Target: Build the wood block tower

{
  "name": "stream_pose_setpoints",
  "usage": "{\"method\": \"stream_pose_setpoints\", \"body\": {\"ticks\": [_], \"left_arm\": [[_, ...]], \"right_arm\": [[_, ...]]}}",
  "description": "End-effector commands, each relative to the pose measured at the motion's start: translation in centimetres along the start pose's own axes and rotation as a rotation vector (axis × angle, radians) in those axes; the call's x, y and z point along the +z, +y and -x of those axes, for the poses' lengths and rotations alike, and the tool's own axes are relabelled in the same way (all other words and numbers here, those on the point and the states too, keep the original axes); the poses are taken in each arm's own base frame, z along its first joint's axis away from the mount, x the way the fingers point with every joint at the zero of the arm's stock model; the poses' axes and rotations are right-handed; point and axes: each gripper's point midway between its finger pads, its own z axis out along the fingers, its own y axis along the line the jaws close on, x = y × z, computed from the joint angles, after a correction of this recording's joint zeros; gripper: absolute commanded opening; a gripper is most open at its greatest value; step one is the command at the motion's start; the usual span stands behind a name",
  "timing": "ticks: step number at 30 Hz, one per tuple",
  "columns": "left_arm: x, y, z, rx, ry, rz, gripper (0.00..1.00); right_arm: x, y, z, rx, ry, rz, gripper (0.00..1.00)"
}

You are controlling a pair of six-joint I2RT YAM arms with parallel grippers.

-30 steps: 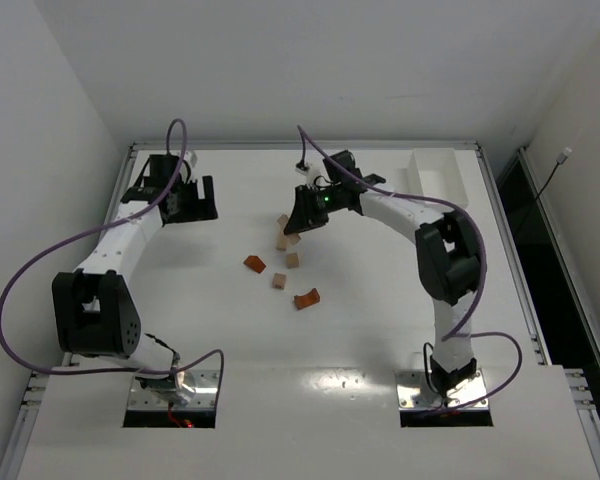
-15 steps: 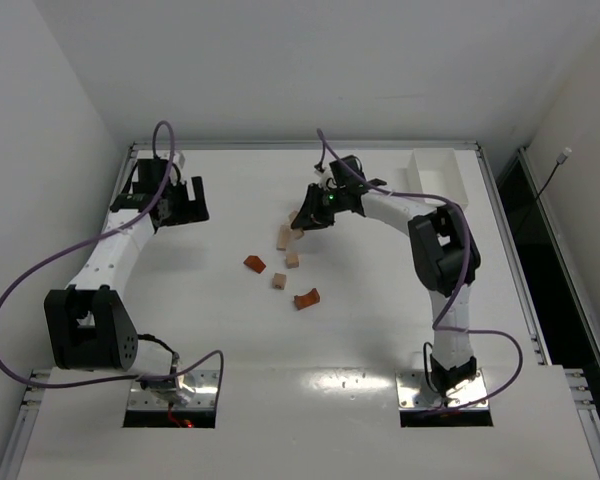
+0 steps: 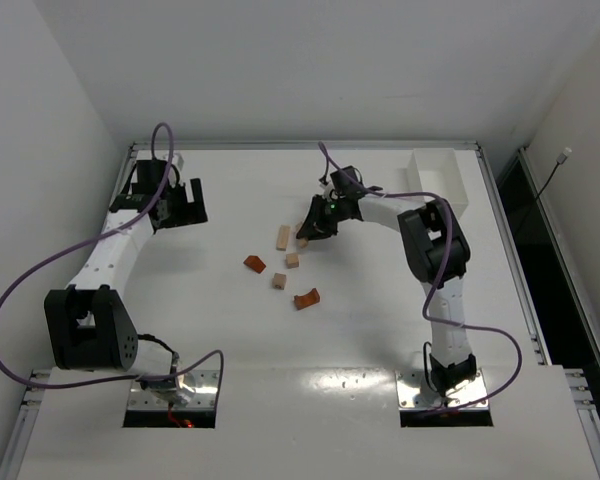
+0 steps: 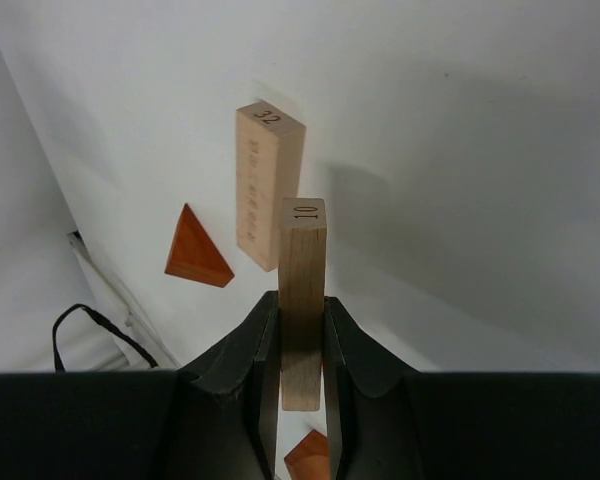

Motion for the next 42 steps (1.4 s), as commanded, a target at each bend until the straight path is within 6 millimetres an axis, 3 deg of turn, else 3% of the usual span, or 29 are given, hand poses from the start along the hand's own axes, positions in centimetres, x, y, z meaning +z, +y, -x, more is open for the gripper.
{"method": "stream_pose_setpoints", "body": {"ticks": [1, 4, 8, 11, 14, 16, 20, 22, 24, 28, 29, 31, 34, 35, 38, 42], "left_arm": [[-1.3, 0.8, 0.9, -0.014, -0.042, 0.017, 0.81], [-1.2, 1.0, 0.6, -0.022, -0.032, 0.013, 0.81], [-1.3, 0.8, 0.3, -0.022, -0.031, 0.002, 0.81], [-1.3, 1.0, 0.4, -0.028, -0.031, -0.001, 0.81], [-1.3, 1.0, 0.4, -0.038, -0.031, -0.001, 0.81], [-1.2, 0.8, 0.2, -0.038, -0.030, -0.010, 0.81], [-1.0, 0.9, -0.2, -0.038, -0.021, -0.009, 0.81], [-1.0, 0.8, 0.0, -0.047, -0.030, -0.010, 0.81], [-1.0, 0.8, 0.0, -0.047, -0.030, -0.010, 0.81], [-1.4, 1.3, -0.2, -0.047, -0.040, 0.015, 0.81], [-1.4, 1.3, -0.2, -0.047, -0.040, 0.015, 0.81], [-1.8, 1.8, -0.7, -0.047, -0.047, 0.042, 0.81], [-1.9, 2.0, -0.9, -0.047, -0.048, 0.052, 0.79], [-1.9, 1.8, -0.9, -0.041, -0.048, 0.055, 0.78], [-1.9, 2.0, -0.9, -0.025, -0.051, 0.073, 0.78], [-1.8, 1.6, -0.7, -0.008, -0.061, 0.083, 0.77]], "right_arm": [[0.1, 0.4, 0.6, -0.004, -0.021, -0.009, 0.00], [0.2, 0.2, 0.3, 0.001, -0.015, -0.014, 0.01], [0.2, 0.1, 0.1, 0.006, -0.009, -0.019, 0.62], [-0.3, -0.5, 0.2, 0.006, -0.016, -0.038, 0.70], [-1.0, -0.4, 0.5, -0.003, -0.024, -0.027, 0.71], [-1.8, -0.6, 0.9, -0.018, -0.039, -0.035, 0.69], [-2.4, -1.5, 1.1, -0.022, -0.047, -0.045, 0.54], [-2.7, -1.0, 1.3, -0.062, -0.054, -0.028, 0.39], [-3.1, -0.9, 1.8, -0.098, -0.067, -0.042, 0.34], [-4.9, 1.5, 3.8, -0.328, -0.131, -0.082, 0.22], [-5.1, 1.8, 3.3, -0.355, -0.119, -0.093, 0.17], [-6.0, 1.6, 4.1, -0.439, -0.150, -0.166, 0.02], [-6.3, 1.6, 3.9, -0.561, -0.165, -0.246, 0.00], [-6.6, 0.2, 4.0, -0.566, -0.166, -0.314, 0.00], [-7.0, 0.2, 3.9, -0.654, -0.178, -0.395, 0.00], [-6.6, -0.7, 2.7, -0.703, -0.148, -0.475, 0.00]]}}
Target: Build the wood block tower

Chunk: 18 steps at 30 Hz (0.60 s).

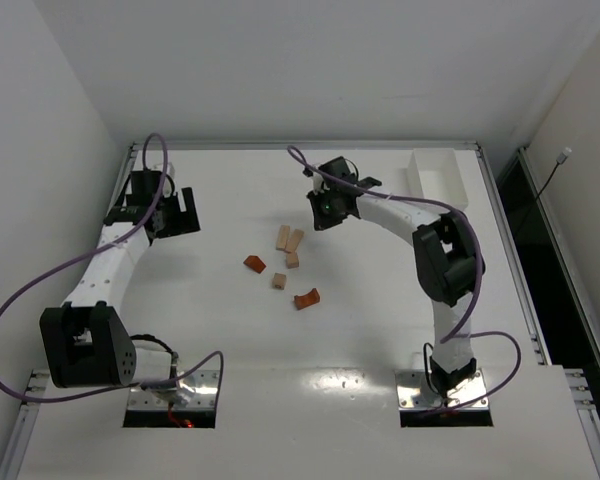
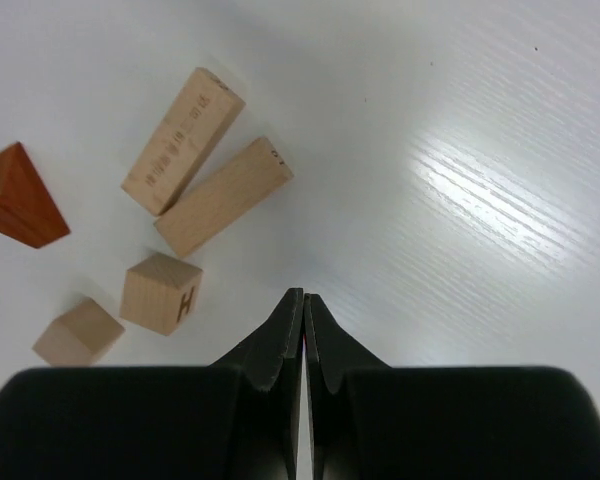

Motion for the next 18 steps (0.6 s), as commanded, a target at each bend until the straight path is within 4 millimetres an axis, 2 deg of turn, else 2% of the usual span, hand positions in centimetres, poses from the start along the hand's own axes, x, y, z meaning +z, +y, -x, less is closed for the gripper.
{"method": "stream_pose_setpoints", "body": {"ticks": [1, 5, 7, 8, 10, 11, 16, 18], "left_arm": [[-0.6, -0.6, 1.0, 0.022, -0.055, 0.007, 0.77], [-0.6, -1.4, 1.1, 0.051, -0.064, -0.004, 0.77], [-0.3, -1.9, 0.8, 0.059, -0.049, -0.018, 0.77], [-0.5, -2.0, 1.3, 0.059, -0.061, -0.021, 0.77], [-0.2, -2.1, 1.1, 0.066, -0.053, -0.015, 0.77], [-0.4, -2.2, 1.5, 0.065, -0.064, -0.017, 0.77], [-0.4, -2.0, 2.2, 0.064, -0.077, 0.003, 0.77], [-0.4, -2.0, 2.2, 0.073, -0.077, 0.003, 0.77]], "right_arm": [[-0.8, -1.5, -0.2, -0.118, 0.011, -0.124, 0.00], [-0.2, -0.2, -0.9, -0.133, 0.023, -0.115, 0.00], [0.5, -0.4, -1.6, -0.131, 0.044, -0.117, 0.00], [0.5, 0.3, -1.1, -0.142, 0.032, -0.109, 0.00], [1.4, 0.6, -1.6, -0.139, 0.050, -0.113, 0.00], [1.3, 0.7, -1.3, -0.130, 0.040, -0.113, 0.00], [2.9, 1.5, -2.1, -0.126, 0.066, -0.113, 0.00], [3.2, 2.1, -1.5, -0.122, 0.056, -0.107, 0.00]]}}
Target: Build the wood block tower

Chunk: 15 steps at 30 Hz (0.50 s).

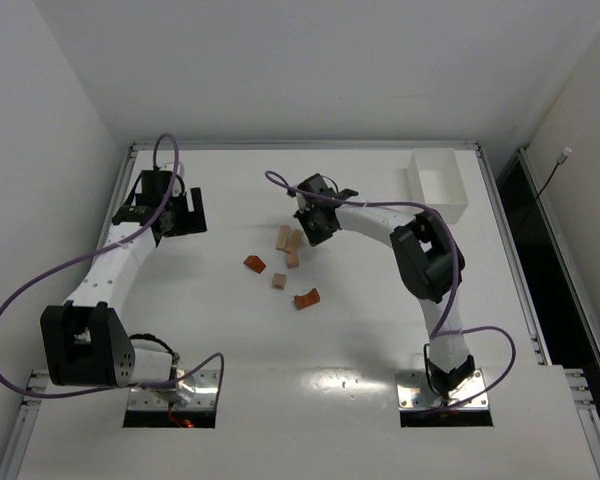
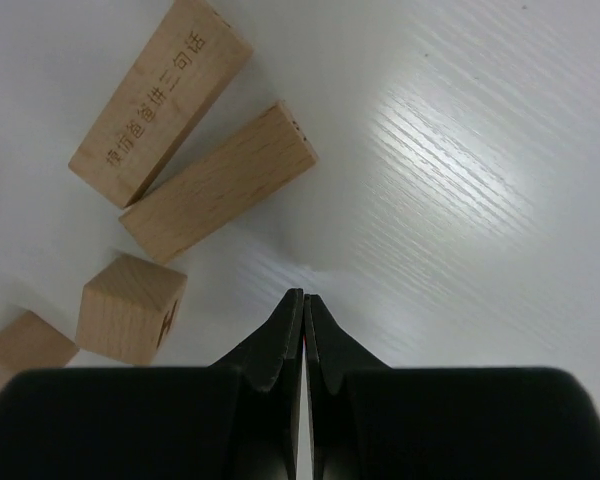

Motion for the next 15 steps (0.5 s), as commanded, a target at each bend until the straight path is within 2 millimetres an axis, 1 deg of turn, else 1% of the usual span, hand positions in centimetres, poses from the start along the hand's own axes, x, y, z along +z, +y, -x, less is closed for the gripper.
{"method": "stream_pose_setpoints", "body": {"ticks": [1, 4, 5, 7, 9, 10, 11, 12, 13, 14, 15], "left_arm": [[-0.4, -0.3, 2.2, 0.019, -0.064, 0.008, 0.77], [-0.7, -0.3, 2.4, 0.019, -0.073, 0.006, 0.77], [-0.5, -0.2, 2.0, 0.019, -0.065, 0.008, 0.77], [-0.5, -0.2, 2.0, 0.019, -0.064, 0.008, 0.77], [-0.5, -0.2, 2.0, 0.019, -0.064, 0.008, 0.77], [-0.5, -0.2, 2.0, 0.019, -0.064, 0.008, 0.77], [-0.5, -0.4, 2.0, 0.020, -0.063, -0.001, 0.77], [-0.5, -0.4, 2.0, 0.020, -0.063, -0.001, 0.77], [-0.5, -0.4, 2.0, 0.020, -0.063, -0.001, 0.77], [-0.5, -0.4, 2.0, 0.020, -0.063, -0.001, 0.77], [-0.5, -0.4, 2.0, 0.020, -0.063, -0.001, 0.77]], "right_arm": [[0.3, 1.2, 2.5, 0.003, -0.054, -0.001, 0.00], [0.8, 1.1, 2.8, 0.003, -0.055, -0.010, 0.00], [0.8, 1.1, 2.8, 0.014, -0.055, -0.010, 0.00], [0.9, 1.0, 3.5, 0.014, -0.069, -0.017, 0.00], [1.4, 0.9, 3.7, 0.014, -0.073, -0.026, 0.00], [1.2, 0.9, 4.3, 0.015, -0.086, -0.025, 0.00], [1.6, 0.9, 4.0, 0.014, -0.077, -0.026, 0.00], [1.9, 0.7, 4.2, 0.024, -0.079, -0.041, 0.00], [1.7, 0.7, 4.7, 0.024, -0.092, -0.040, 0.00], [2.2, 0.7, 4.5, 0.024, -0.087, -0.040, 0.00], [2.1, 0.6, 5.0, 0.025, -0.099, -0.048, 0.00]]}}
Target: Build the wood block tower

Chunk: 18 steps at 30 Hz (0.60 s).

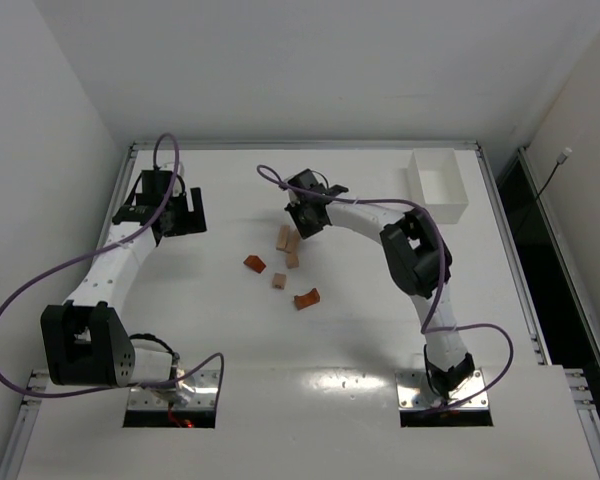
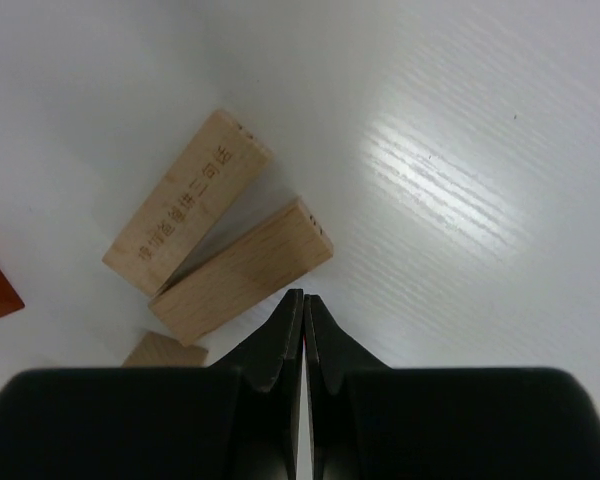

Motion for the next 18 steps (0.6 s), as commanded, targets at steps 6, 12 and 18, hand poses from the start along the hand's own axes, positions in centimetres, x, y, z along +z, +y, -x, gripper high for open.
{"method": "stream_pose_setpoints", "body": {"ticks": [6, 12, 18], "left_arm": [[-0.4, -0.7, 1.8, 0.015, -0.053, -0.016, 0.77], [-0.1, -1.0, 1.6, 0.016, -0.041, -0.034, 0.77], [0.1, -1.3, 1.4, 0.017, -0.030, -0.051, 0.77]], "right_arm": [[1.3, -0.2, 2.2, 0.020, -0.050, -0.026, 0.00], [1.2, -0.1, 3.1, 0.021, -0.079, -0.023, 0.00], [1.1, 0.0, 4.5, 0.022, -0.113, -0.020, 0.06]]}}
